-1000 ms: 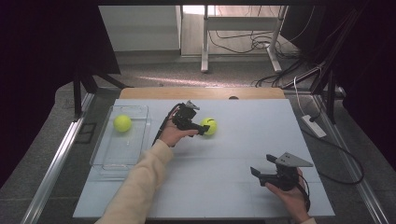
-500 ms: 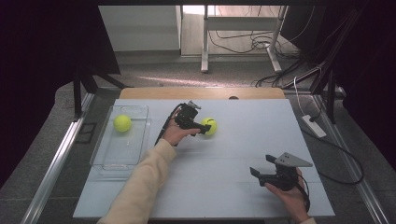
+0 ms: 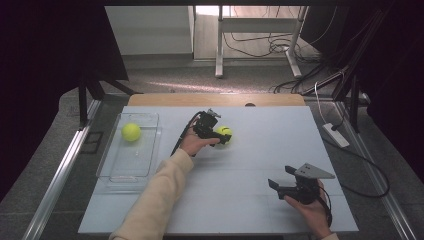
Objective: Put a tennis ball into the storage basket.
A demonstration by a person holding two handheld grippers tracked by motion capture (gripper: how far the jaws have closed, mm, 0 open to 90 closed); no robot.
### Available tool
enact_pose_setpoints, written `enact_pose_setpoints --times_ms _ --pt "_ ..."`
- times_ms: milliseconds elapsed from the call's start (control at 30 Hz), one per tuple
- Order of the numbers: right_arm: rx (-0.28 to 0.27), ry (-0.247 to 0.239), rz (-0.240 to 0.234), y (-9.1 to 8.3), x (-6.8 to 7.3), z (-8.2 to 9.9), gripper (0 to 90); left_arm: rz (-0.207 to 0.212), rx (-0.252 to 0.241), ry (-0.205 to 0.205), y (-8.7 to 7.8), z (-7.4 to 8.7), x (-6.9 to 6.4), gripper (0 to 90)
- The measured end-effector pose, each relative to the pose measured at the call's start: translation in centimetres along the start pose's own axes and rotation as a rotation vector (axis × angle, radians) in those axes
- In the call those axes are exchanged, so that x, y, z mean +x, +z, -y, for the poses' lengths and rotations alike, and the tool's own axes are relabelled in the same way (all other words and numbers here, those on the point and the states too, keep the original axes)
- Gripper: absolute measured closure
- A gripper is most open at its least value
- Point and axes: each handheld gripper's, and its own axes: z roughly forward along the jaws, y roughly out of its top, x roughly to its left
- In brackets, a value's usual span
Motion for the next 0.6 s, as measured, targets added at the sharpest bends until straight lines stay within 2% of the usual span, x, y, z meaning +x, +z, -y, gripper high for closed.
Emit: enact_pose_setpoints --times_ms 200,300,333,467,600 --pt "0.003 -0.001 0.003 0.0 0.0 0.0 14.7 -0.006 0.003 -0.005 0.6 0.0 -0.1 11.2" --pt "0.004 -0.001 0.003 0.0 0.0 0.0 14.7 -0.009 0.020 -0.009 0.9 0.1 0.0 15.1" --pt "0.004 -0.002 0.003 0.0 0.0 0.0 14.7 -0.022 0.039 -0.018 1.1 0.1 -0.1 15.1" --pt "0.006 -0.001 0.005 0.0 -0.1 0.1 14.7 -0.008 0.040 -0.015 1.1 0.1 -0.1 26.3" --pt "0.008 -0.003 0.007 0.1 -0.1 0.1 14.7 -0.010 0.047 -0.018 1.0 0.1 -0.1 27.4"
